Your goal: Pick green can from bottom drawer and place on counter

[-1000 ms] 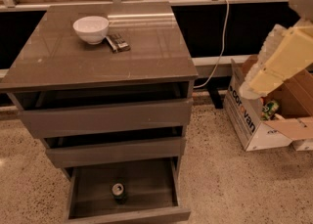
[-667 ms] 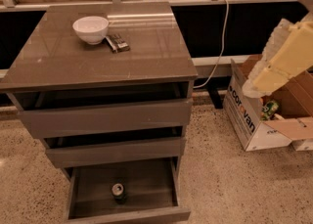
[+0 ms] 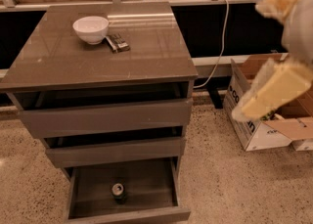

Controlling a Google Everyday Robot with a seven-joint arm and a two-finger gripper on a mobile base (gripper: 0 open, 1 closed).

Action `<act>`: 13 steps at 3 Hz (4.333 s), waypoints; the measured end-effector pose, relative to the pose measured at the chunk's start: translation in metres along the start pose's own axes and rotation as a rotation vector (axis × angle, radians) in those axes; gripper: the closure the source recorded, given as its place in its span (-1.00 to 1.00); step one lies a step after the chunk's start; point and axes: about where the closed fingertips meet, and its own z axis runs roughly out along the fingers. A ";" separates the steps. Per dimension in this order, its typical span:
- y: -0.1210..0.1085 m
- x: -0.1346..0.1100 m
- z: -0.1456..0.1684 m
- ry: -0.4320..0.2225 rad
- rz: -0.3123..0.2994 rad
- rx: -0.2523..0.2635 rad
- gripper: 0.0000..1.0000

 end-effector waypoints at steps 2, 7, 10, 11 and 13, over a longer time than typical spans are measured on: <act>0.049 0.083 0.098 -0.121 0.191 -0.107 -1.00; 0.122 0.056 0.280 -0.590 0.269 -0.244 -1.00; 0.150 0.067 0.398 -0.558 0.039 -0.235 -1.00; 0.160 0.092 0.442 -0.512 -0.001 -0.206 -1.00; 0.172 0.090 0.462 -0.567 -0.001 -0.248 -1.00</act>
Offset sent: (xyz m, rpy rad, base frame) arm 0.0128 -0.0216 -0.0793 0.1174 0.0450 -0.0238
